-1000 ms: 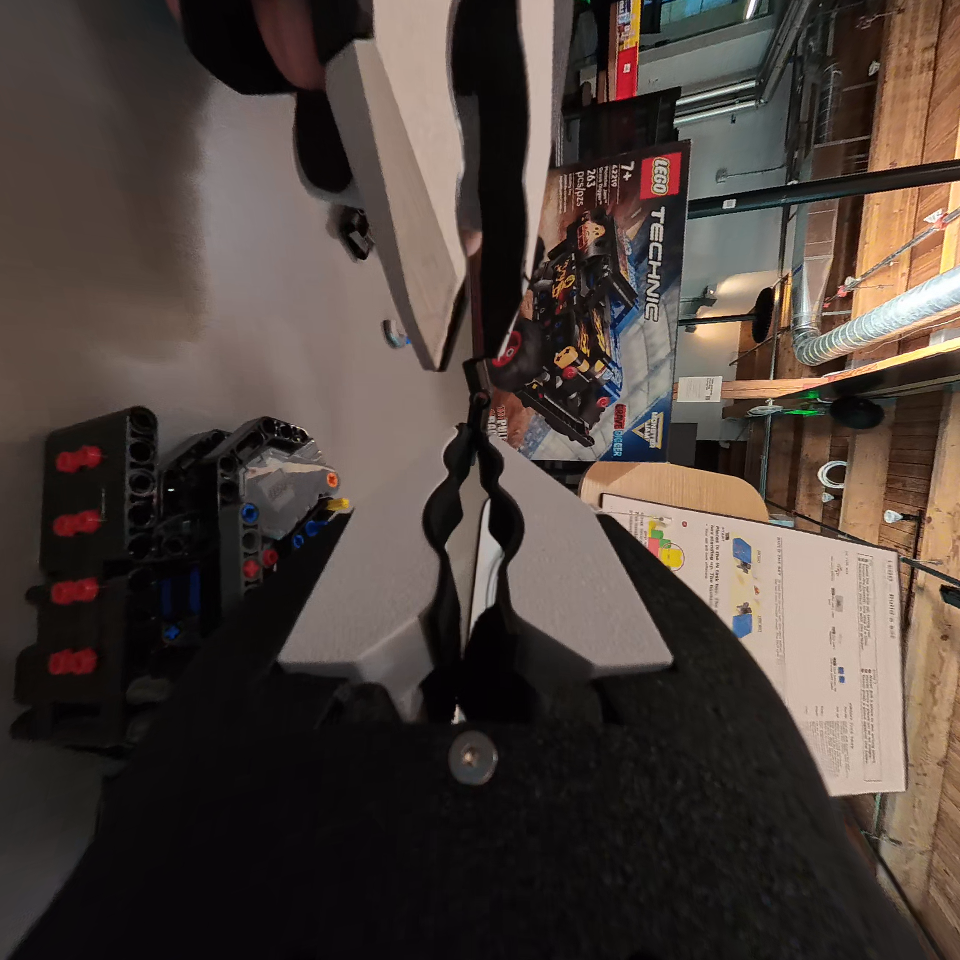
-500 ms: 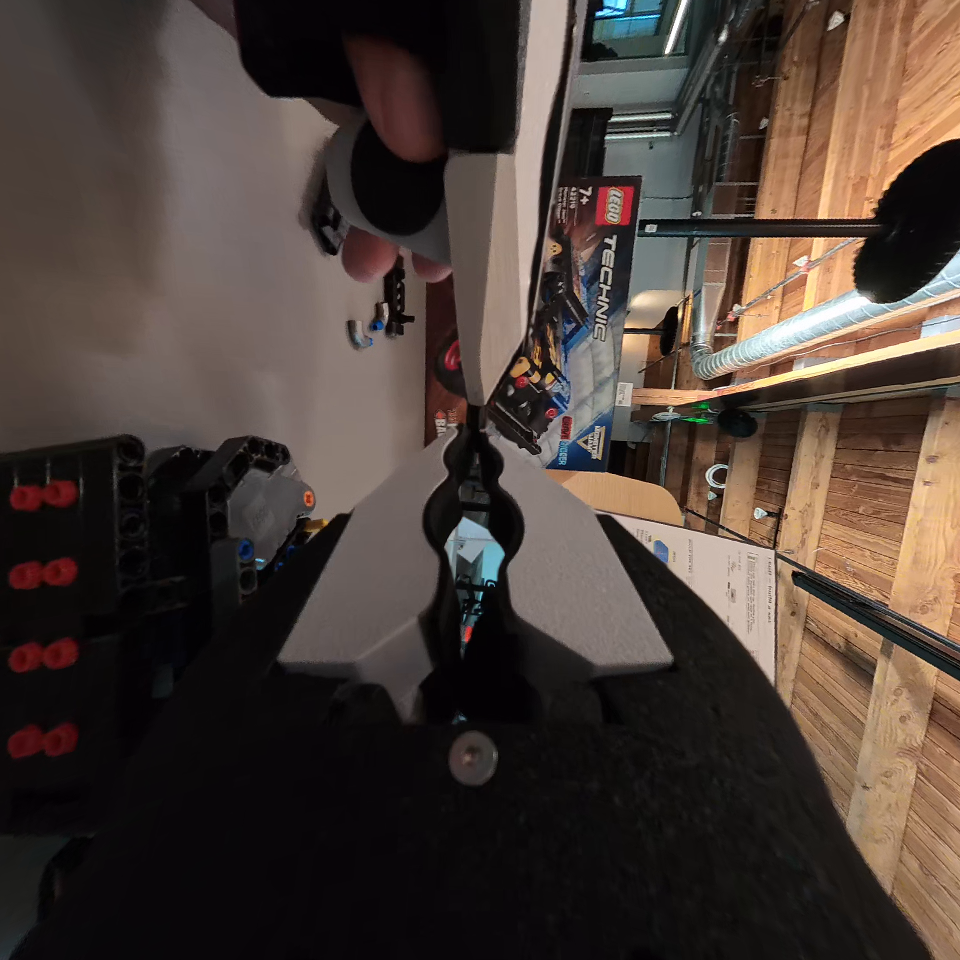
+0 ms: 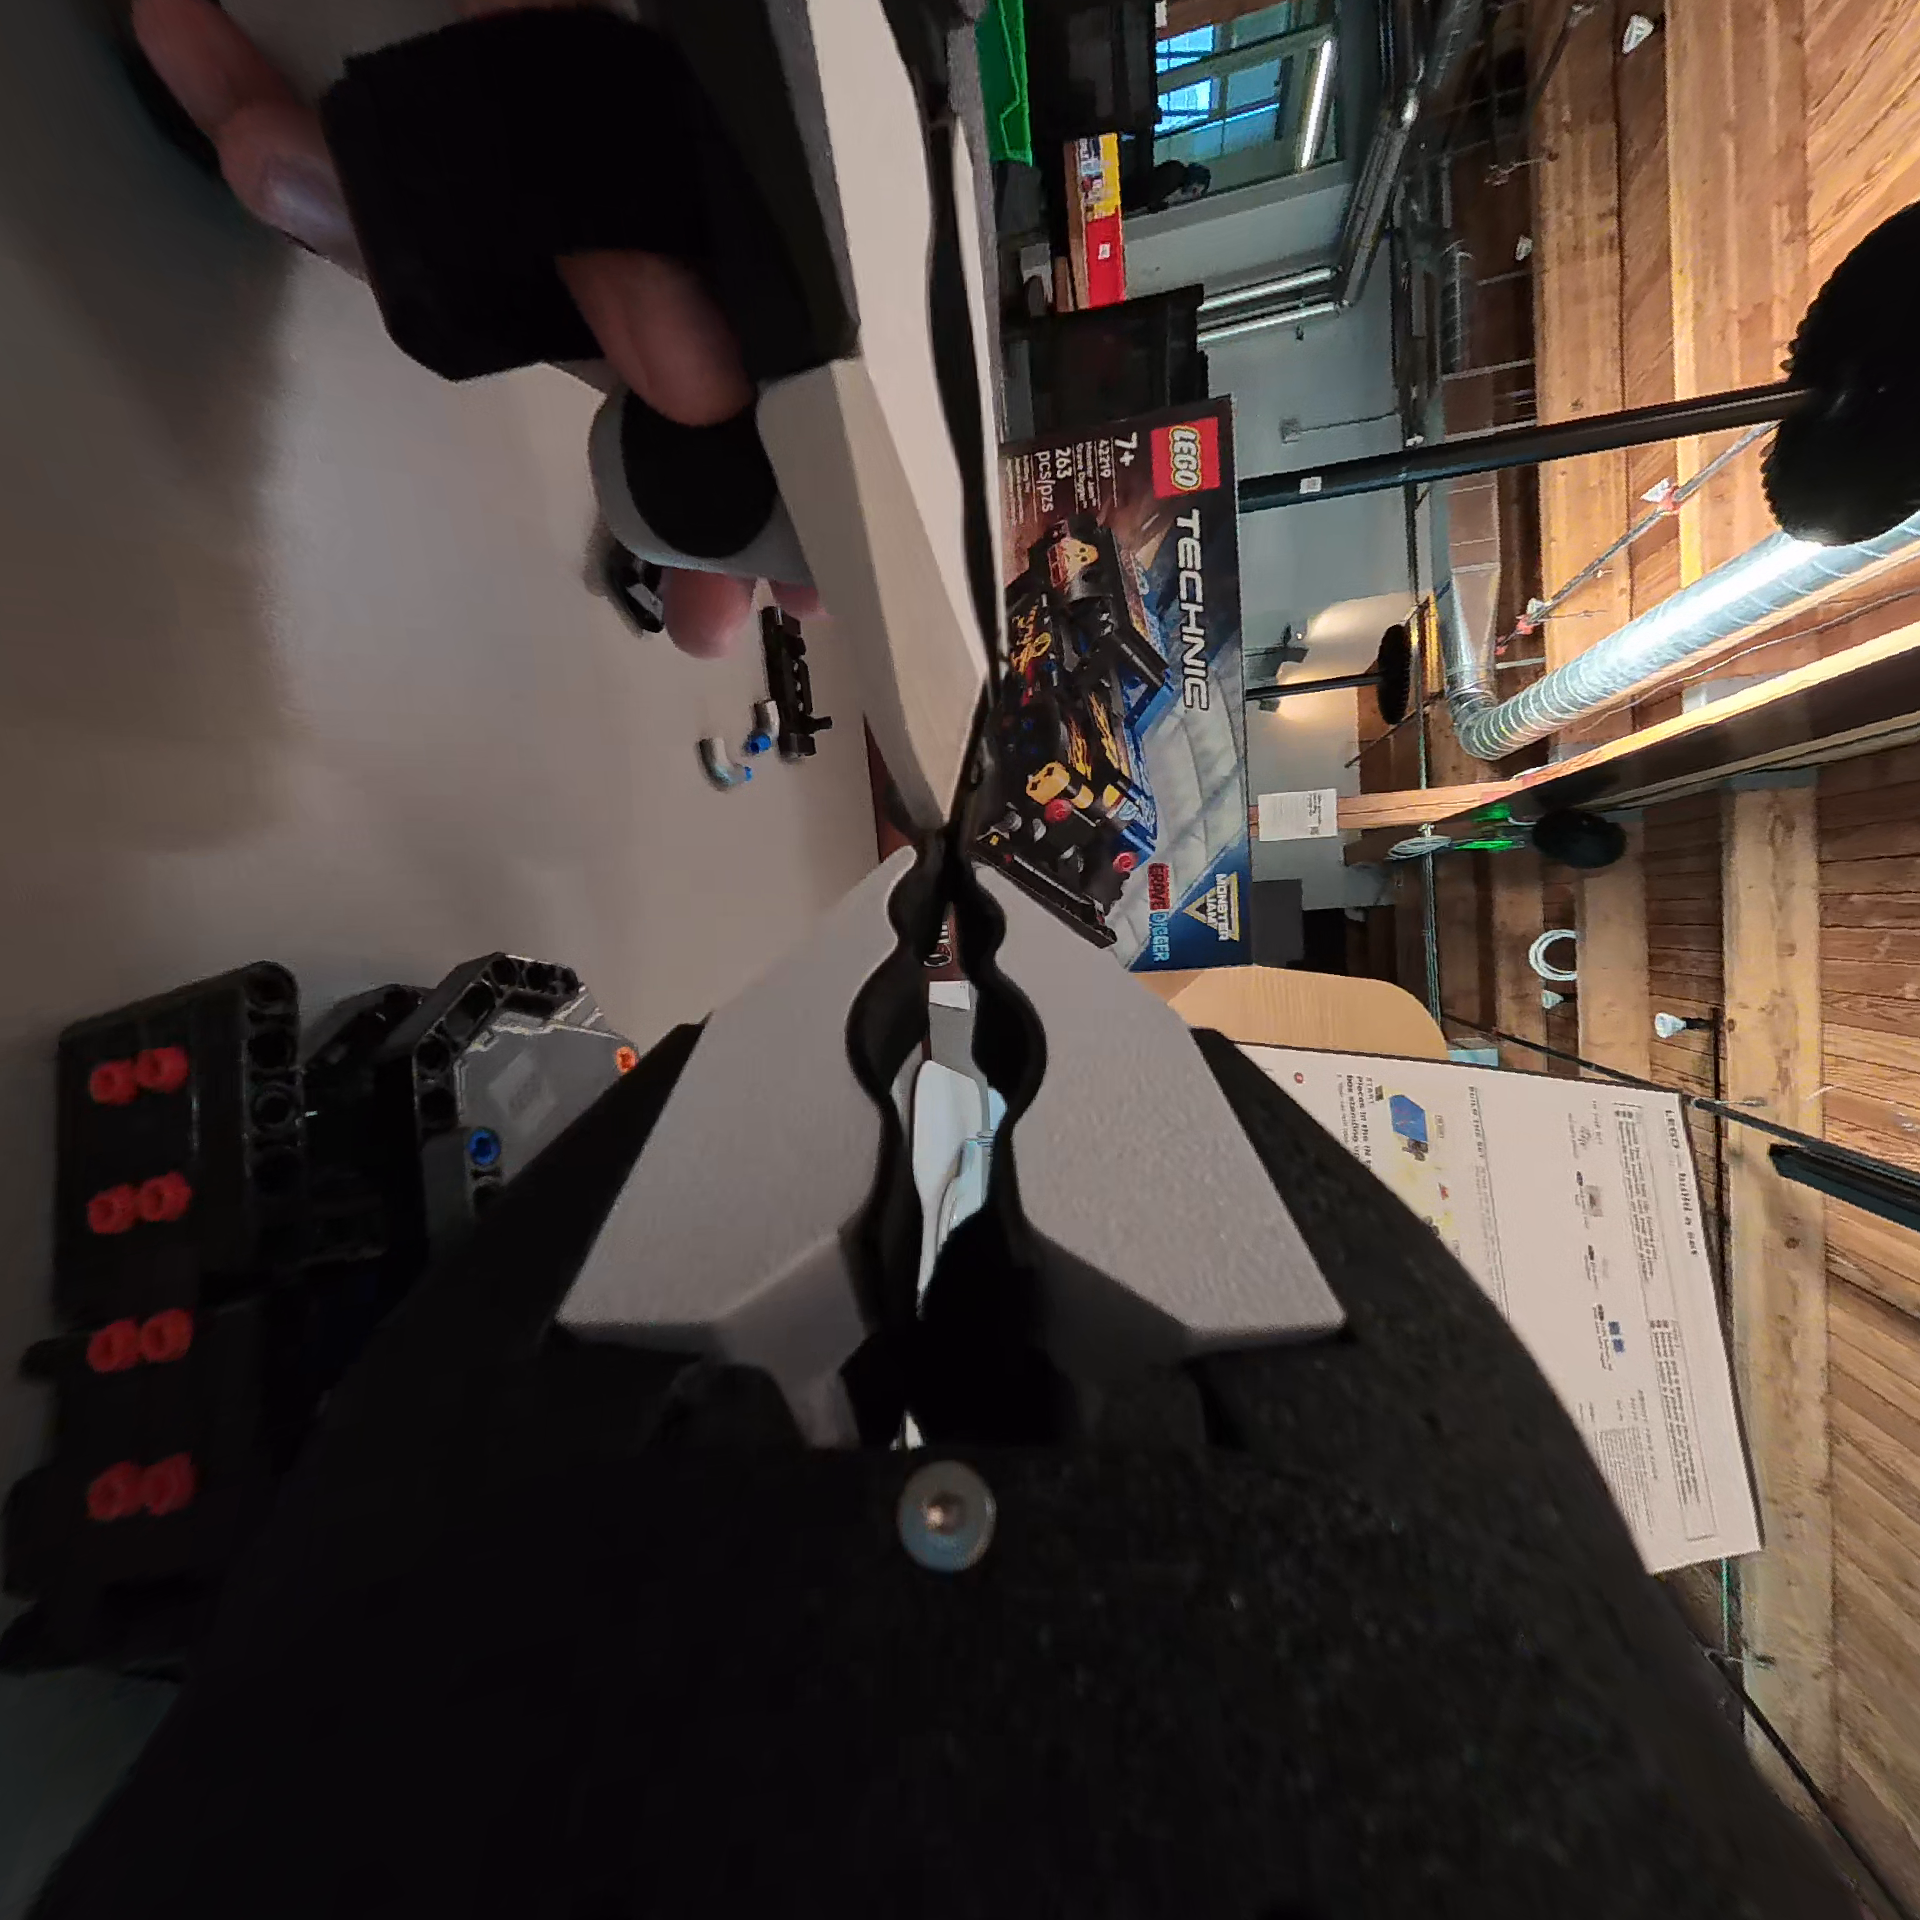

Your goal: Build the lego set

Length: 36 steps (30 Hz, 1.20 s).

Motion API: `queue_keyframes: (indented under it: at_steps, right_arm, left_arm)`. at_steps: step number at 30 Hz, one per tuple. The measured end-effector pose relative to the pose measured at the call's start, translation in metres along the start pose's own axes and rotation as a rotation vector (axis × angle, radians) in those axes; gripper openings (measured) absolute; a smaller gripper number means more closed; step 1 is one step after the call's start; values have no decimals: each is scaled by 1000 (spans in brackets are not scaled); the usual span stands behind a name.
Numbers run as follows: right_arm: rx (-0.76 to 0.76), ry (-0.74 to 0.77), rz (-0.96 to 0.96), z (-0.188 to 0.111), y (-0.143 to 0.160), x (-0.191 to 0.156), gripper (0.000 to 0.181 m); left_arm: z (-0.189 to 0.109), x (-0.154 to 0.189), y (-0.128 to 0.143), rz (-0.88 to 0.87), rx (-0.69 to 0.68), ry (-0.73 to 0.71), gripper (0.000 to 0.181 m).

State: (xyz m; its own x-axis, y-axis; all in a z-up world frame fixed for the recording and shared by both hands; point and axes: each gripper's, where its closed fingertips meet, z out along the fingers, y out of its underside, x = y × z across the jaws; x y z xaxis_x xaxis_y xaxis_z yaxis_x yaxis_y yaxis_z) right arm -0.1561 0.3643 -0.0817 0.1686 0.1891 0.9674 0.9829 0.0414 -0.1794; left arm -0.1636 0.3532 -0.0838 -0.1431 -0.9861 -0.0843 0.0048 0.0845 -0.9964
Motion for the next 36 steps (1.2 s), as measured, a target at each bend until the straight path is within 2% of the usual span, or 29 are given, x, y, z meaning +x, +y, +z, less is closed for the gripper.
queue_keyframes:
  at_steps: [9,13,15,17,19,24,32,36]
  right_arm:
    - [-6,-81,68,0,1,-7,2]
    - [98,-249,276,-6,-6,-15,4]
    - [75,-388,378,-8,-3,-29,10]
    - [67,-445,375,-9,-4,-40,19]
    - [80,-444,294,-12,-7,-45,3]
    - [25,-393,146,-10,-1,-49,0]
    - [8,-434,213,-7,12,-51,1]
    - [7,-370,184,-3,13,-46,6]
  left_arm:
    - [-1,2,0,15,1,17,6]
    - [-4,11,2,127,8,77,6]
    - [-3,19,5,195,1,113,6]
    - [-1,30,9,261,-10,143,6]
    - [1,38,12,329,-17,151,6]
    - [2,42,15,457,-29,99,6]
    - [1,33,14,370,-33,99,5]
    - [1,28,13,330,-36,96,6]
